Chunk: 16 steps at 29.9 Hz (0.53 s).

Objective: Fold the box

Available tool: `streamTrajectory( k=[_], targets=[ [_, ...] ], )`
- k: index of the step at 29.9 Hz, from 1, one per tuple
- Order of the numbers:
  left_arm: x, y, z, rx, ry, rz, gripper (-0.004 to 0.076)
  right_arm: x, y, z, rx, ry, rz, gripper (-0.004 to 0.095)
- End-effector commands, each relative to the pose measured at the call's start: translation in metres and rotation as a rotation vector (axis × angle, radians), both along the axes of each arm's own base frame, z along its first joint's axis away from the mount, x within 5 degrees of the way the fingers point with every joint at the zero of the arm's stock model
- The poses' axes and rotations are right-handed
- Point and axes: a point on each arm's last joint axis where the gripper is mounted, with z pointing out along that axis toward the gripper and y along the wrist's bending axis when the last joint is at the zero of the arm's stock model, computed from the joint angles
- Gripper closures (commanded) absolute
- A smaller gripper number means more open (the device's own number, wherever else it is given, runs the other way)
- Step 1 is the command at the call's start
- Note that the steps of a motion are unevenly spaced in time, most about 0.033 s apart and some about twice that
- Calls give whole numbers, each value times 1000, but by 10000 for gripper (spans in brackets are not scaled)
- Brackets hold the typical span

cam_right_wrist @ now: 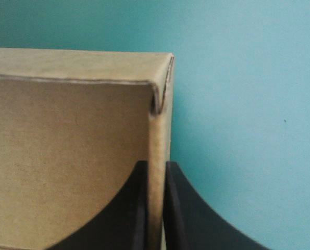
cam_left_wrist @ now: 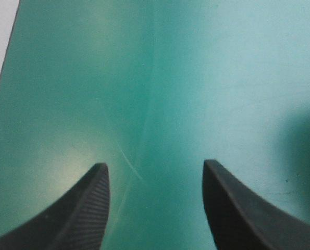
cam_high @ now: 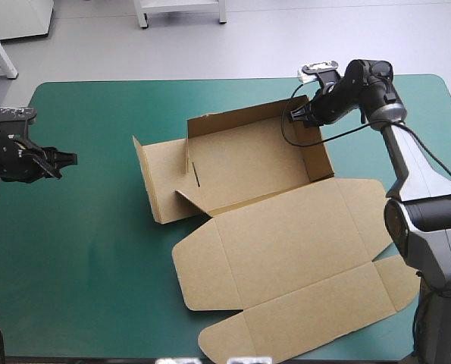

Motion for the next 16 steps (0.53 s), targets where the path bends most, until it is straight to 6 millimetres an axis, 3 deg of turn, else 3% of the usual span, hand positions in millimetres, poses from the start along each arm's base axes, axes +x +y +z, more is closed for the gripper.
streamTrajectory(
  k=[1,5,7,11,16],
  targets=[
    [-3,-2,16,-4,-74,-12,337,-7,1,17,-8,-36,30,684],
    [-5,-2,14,-5,-48,-14,337,-3,4,23,2,-99,22,307],
    [-5,-2,14,-5,-40,-14,337,-3,4,29,-2,-121,20,222],
    [-5,-2,14,-9,-41,-14,337,-12,0,53,-26,-147,6,233],
    [-5,-2,13,-8,-33,-17,337,-37,-12,91,-90,-195,-32,237]
  ],
)
